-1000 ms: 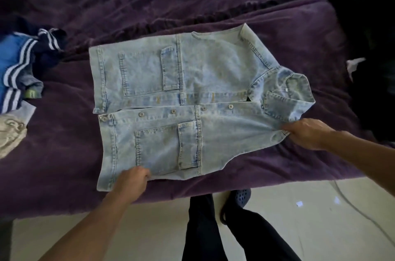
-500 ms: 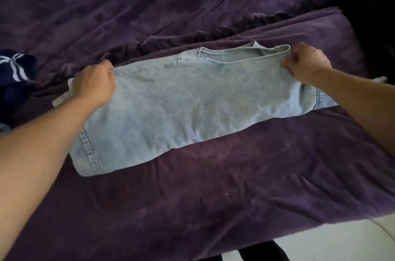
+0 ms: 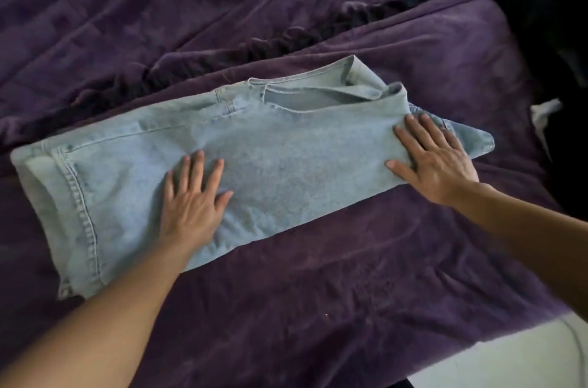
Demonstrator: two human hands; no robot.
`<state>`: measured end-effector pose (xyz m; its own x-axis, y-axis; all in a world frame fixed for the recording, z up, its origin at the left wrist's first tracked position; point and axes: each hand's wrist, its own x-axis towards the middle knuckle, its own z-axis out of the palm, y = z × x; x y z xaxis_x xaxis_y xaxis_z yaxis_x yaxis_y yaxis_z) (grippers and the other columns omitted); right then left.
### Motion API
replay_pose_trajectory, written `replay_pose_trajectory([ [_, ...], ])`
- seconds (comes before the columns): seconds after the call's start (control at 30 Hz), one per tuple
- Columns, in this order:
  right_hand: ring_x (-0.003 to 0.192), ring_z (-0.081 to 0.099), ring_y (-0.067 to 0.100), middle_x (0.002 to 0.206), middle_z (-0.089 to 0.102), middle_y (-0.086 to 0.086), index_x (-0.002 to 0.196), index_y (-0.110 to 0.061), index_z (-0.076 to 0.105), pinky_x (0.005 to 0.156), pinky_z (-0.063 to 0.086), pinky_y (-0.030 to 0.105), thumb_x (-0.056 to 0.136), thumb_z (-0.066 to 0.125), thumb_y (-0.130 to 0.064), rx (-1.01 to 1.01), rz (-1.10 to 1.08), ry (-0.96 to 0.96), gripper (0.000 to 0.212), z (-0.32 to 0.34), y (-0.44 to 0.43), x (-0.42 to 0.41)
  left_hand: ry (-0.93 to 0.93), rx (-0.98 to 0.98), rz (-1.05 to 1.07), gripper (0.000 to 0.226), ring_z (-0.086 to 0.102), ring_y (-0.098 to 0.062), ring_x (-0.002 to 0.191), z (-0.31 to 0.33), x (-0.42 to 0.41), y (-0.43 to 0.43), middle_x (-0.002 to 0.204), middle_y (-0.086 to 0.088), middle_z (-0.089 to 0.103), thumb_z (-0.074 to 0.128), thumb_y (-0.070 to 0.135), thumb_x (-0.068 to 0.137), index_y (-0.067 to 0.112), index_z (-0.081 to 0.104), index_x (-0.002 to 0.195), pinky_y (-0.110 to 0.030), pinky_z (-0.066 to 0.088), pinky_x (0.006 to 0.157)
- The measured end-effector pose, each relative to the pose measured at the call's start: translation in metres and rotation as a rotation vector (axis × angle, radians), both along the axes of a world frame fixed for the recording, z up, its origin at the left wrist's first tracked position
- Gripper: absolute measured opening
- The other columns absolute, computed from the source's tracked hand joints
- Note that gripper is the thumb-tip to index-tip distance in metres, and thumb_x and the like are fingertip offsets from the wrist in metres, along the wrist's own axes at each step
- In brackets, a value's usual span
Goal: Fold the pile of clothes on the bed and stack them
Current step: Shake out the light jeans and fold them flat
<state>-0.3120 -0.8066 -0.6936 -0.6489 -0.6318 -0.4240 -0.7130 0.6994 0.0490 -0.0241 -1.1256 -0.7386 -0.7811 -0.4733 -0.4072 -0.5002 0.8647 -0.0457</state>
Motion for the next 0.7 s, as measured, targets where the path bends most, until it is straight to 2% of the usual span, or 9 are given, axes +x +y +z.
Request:
replay_pose_trajectory([
  [0.1, 0.149, -0.003, 0.018, 0.163, 0.004, -0.002, 0.155, -0.029, 0.009, 0.12, 0.002, 0.04, 0.088, 0.006, -0.076, 0.021, 0.003, -0.039, 0.082, -0.017, -0.004, -0.008, -0.071, 0.008, -0.01, 0.07, -0.007, -0.028, 0.148, -0.005, -0.005, 0.0, 0.161, -0.008, -0.009, 0.003, 0.059, 0.091, 0.028, -0.005, 0.152, -0.05, 0.003, 0.117],
  [0.17, 0.149, 0.008, 0.02, 0.161, 0.017, 0.0, 0.151, -0.027, 0.026, 0.119, 0.01, 0.043, 0.089, 0.017, -0.074, -0.128, -0.063, -0.051, 0.079, -0.014, -0.009, -0.007, -0.1, 0.026, 0.029, 0.065, -0.006, -0.03, 0.147, 0.002, -0.013, 0.005, 0.16, -0.01, -0.008, 0.015, 0.054, 0.096, 0.027, -0.002, 0.153, -0.051, 0.005, 0.118],
  [0.23, 0.144, 0.026, 0.025, 0.153, 0.036, 0.005, 0.14, -0.023, 0.045, 0.114, 0.021, 0.047, 0.088, 0.035, -0.07, -0.344, -0.181, 0.054, 0.071, -0.005, -0.003, -0.01, -0.066, 0.052, 0.065, 0.061, 0.003, -0.033, 0.146, 0.017, -0.024, 0.016, 0.16, -0.014, 0.0, 0.035, 0.043, 0.098, 0.026, 0.012, 0.153, -0.051, 0.012, 0.116],
  [0.3, 0.136, 0.037, 0.03, 0.146, 0.043, 0.007, 0.137, -0.022, 0.047, 0.107, 0.027, 0.05, 0.082, 0.051, -0.069, -0.411, -0.43, 0.143, 0.072, 0.005, 0.002, -0.025, 0.048, 0.069, 0.021, 0.061, 0.022, -0.036, 0.141, 0.032, -0.039, 0.032, 0.158, -0.016, 0.014, 0.051, 0.03, 0.094, 0.025, 0.028, 0.149, -0.05, 0.023, 0.111],
  [0.4, 0.112, 0.056, 0.035, 0.127, 0.054, 0.008, 0.129, -0.025, 0.05, 0.089, 0.044, 0.046, 0.068, 0.066, -0.071, -0.083, -0.596, -0.056, 0.078, 0.022, -0.007, -0.044, 0.149, 0.239, 0.044, 0.061, 0.033, -0.034, 0.134, 0.045, -0.075, 0.056, 0.156, -0.012, 0.022, 0.052, 0.025, 0.093, 0.026, 0.027, 0.15, -0.046, 0.032, 0.105],
  [0.47, 0.091, 0.062, 0.03, 0.103, 0.064, 0.004, 0.11, -0.024, 0.06, 0.074, 0.048, 0.037, 0.065, 0.073, -0.061, 0.022, -0.56, -0.205, 0.06, 0.039, -0.014, -0.05, 0.172, 0.354, 0.178, 0.059, 0.033, -0.031, 0.134, 0.049, -0.092, 0.066, 0.154, -0.01, 0.025, 0.05, 0.024, 0.095, 0.025, 0.027, 0.149, -0.044, 0.034, 0.105],
  [0.57, 0.078, 0.067, 0.021, 0.084, 0.07, 0.004, 0.086, -0.017, 0.066, 0.064, 0.049, 0.031, 0.067, 0.082, -0.037, -0.057, -0.565, -0.521, 0.032, 0.077, -0.028, -0.055, 0.238, 0.391, 0.316, 0.05, 0.04, -0.029, 0.129, 0.061, -0.095, 0.062, 0.143, -0.009, 0.04, 0.051, 0.02, 0.094, 0.018, 0.04, 0.143, -0.044, 0.037, 0.103],
  [0.63, 0.075, 0.069, 0.017, 0.083, 0.072, 0.003, 0.087, -0.015, 0.069, 0.062, 0.054, 0.029, 0.071, 0.081, -0.029, -0.189, -0.534, -0.658, 0.025, 0.107, -0.046, -0.05, 0.221, 0.343, 0.348, 0.043, 0.045, -0.031, 0.123, 0.069, -0.079, 0.053, 0.134, -0.011, 0.046, 0.052, 0.018, 0.093, 0.014, 0.049, 0.136, -0.043, 0.04, 0.099],
  [0.7, 0.072, 0.07, 0.013, 0.082, 0.072, 0.0, 0.088, -0.017, 0.069, 0.06, 0.054, 0.026, 0.073, 0.08, -0.034, -0.283, -0.469, -0.731, 0.025, 0.133, -0.075, -0.037, 0.164, 0.305, 0.394, 0.04, 0.048, -0.034, 0.12, 0.074, -0.055, 0.043, 0.129, -0.014, 0.049, 0.053, 0.017, 0.091, 0.013, 0.053, 0.131, -0.043, 0.042, 0.097],
])
